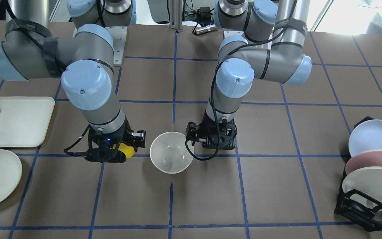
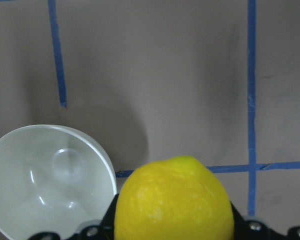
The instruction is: Place bowl and put lemon in it
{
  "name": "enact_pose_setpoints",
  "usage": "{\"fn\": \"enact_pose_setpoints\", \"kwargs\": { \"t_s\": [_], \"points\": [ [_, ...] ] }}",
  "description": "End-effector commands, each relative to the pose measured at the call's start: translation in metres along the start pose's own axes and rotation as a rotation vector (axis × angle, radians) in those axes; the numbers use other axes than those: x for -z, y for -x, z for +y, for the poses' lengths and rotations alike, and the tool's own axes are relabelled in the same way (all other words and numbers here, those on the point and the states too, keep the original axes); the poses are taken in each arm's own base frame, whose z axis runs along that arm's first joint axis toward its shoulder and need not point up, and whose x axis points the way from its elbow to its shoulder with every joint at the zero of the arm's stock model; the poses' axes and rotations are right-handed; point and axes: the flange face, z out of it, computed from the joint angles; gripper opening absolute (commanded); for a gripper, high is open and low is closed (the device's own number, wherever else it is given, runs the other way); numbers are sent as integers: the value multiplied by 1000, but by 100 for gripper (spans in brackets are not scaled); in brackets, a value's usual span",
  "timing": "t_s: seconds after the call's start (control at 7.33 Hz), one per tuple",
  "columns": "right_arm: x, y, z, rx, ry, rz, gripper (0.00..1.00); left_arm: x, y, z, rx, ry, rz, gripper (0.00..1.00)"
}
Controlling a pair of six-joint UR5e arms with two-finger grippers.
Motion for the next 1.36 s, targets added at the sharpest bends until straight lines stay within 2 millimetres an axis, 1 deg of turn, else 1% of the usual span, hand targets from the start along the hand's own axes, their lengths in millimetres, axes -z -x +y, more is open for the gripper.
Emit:
{"fn": "enact_pose_setpoints", "kwargs": {
  "t_s": [0.0, 0.14, 0.27, 0.41, 0.55, 0.68, 0.82, 0.95, 1.09, 1.23],
  "points": [
    [-36, 60, 15, -23, -8, -12, 39, 61, 45, 18, -35, 62, -76, 100],
    [-50, 79, 21, -32, -6, -11, 39, 87, 68, 27, -81, 79, -74, 100],
    [-70, 97, 28, -5, 10, -4, 39, 114, 84, 37, -64, 80, -73, 100],
    [-84, 105, 30, 7, 12, -3, 40, 149, 90, 44, -53, 80, -75, 100],
    [-98, 104, 34, 11, 33, 4, 41, 175, 92, 42, -40, 91, -63, 100],
    [-115, 106, 34, 20, 4, -7, 43, 185, 87, 41, -50, 121, -74, 100],
    [-132, 106, 33, 28, -10, -13, 47, 196, 93, 34, -38, 101, -73, 100],
    [-134, 107, 32, 27, -17, -15, 65, 201, 92, 46, -29, 94, -68, 100],
    [-131, 105, 35, 23, -16, 1, 100, 203, 109, 42, 8, 88, -58, 100],
    [-121, 109, 40, 34, -20, -1, 100, 204, 112, 40, 19, 77, -7, 100]
  ]
}}
